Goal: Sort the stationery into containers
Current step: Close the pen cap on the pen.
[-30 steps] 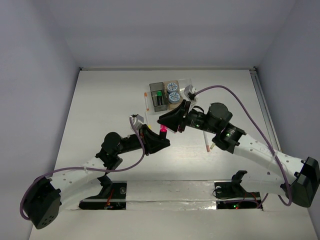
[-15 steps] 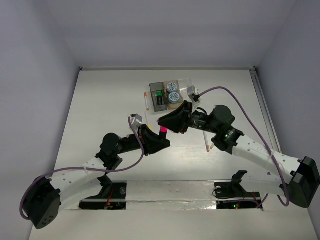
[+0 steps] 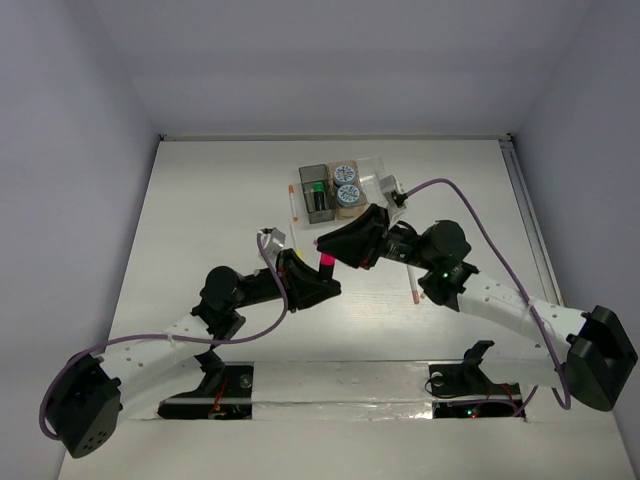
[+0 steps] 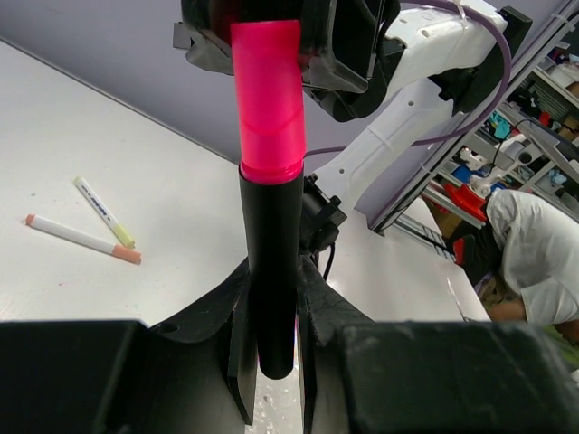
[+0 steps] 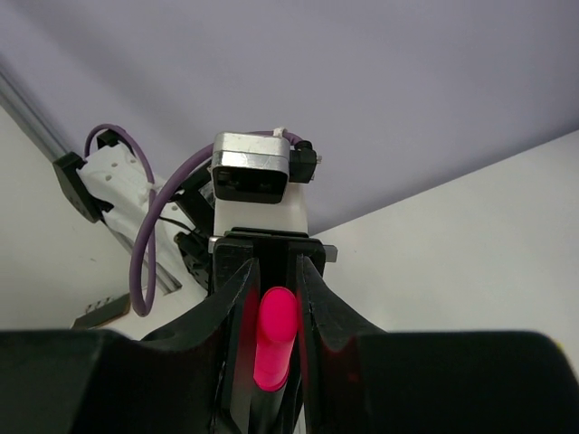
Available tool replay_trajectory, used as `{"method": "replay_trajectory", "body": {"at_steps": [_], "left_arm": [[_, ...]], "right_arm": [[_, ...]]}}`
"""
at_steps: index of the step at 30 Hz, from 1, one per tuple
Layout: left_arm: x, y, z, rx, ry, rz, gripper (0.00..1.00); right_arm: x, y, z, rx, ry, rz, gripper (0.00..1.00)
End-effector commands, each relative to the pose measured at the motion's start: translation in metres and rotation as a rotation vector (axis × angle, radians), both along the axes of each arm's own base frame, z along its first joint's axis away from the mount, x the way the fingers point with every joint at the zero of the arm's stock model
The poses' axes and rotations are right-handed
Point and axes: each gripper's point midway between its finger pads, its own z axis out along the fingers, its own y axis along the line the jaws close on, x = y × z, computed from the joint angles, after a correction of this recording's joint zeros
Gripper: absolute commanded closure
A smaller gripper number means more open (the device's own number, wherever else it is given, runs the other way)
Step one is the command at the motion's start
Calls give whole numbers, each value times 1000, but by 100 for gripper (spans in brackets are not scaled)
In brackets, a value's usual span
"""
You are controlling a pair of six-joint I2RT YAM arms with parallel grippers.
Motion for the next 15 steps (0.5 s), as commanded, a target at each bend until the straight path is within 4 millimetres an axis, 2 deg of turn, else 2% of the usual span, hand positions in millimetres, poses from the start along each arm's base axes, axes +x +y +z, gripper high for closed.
{"method": "replay_trajectory", "body": {"at_steps": [1, 10, 15], "left_arm": [[-5, 8, 64, -148, -171, 17, 100], [-4, 11, 86, -165, -217, 46, 100], [2, 15, 97, -163, -236, 95, 100]], "right_arm": [[-16, 1, -17, -21, 12, 92, 99], [-29, -1, -38, -47, 48, 138, 100], [-44, 10, -54, -101, 44, 153, 100]]}}
